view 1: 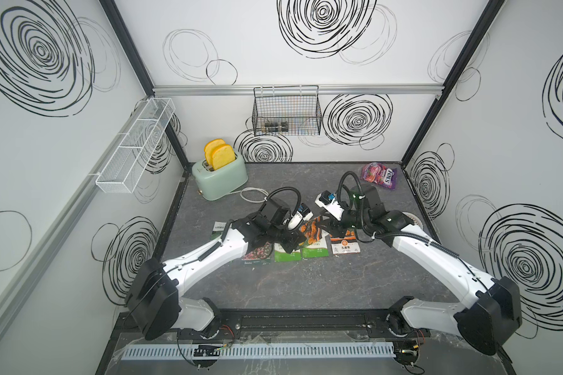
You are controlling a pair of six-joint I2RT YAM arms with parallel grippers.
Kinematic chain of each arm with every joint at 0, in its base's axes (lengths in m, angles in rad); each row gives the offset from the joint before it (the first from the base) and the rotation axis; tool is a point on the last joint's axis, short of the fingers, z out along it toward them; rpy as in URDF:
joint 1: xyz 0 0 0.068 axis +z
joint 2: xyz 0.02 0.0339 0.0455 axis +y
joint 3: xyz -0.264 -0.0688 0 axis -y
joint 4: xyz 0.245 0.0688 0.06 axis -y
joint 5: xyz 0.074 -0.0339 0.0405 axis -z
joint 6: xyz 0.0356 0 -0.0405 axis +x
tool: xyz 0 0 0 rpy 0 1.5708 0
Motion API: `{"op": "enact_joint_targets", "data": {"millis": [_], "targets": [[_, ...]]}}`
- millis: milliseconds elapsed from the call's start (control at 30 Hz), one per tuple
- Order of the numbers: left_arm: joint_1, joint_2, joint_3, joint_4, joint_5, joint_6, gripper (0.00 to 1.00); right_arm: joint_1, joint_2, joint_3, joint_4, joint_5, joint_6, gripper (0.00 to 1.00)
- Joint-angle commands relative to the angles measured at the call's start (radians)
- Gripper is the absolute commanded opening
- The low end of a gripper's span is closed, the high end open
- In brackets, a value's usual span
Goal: Arrange the seed packets in a row
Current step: Pick up the seed packet from the center of the board.
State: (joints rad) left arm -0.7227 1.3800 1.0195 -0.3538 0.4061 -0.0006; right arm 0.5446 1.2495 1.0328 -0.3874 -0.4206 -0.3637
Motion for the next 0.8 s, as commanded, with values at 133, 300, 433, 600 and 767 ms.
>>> {"op": "enact_joint_targets", "data": {"millis": [133, 300, 433, 600, 767], "targets": [[-0.013, -0.004, 0.019, 0.009, 0.021, 0.035, 0.00, 0.009, -0.008, 0.008, 0.047, 0.068, -0.045, 0.51], [-0.013, -0.012, 0.008, 0.007, 0.019, 0.035, 0.00, -0.001, -0.051, 0.007, 0.069, 0.062, -0.035, 0.53], [-0.014, -0.019, 0.010, 0.004, 0.004, 0.044, 0.00, -0.018, -0.048, 0.011, 0.044, 0.006, -0.040, 0.53], [-0.012, -0.022, 0.026, -0.004, -0.006, 0.059, 0.00, -0.024, -0.044, 0.008, 0.013, -0.096, -0.035, 0.53], [-0.011, -0.021, 0.036, -0.005, -0.016, 0.071, 0.00, -0.025, -0.048, -0.010, -0.011, -0.134, -0.040, 0.50]]}}
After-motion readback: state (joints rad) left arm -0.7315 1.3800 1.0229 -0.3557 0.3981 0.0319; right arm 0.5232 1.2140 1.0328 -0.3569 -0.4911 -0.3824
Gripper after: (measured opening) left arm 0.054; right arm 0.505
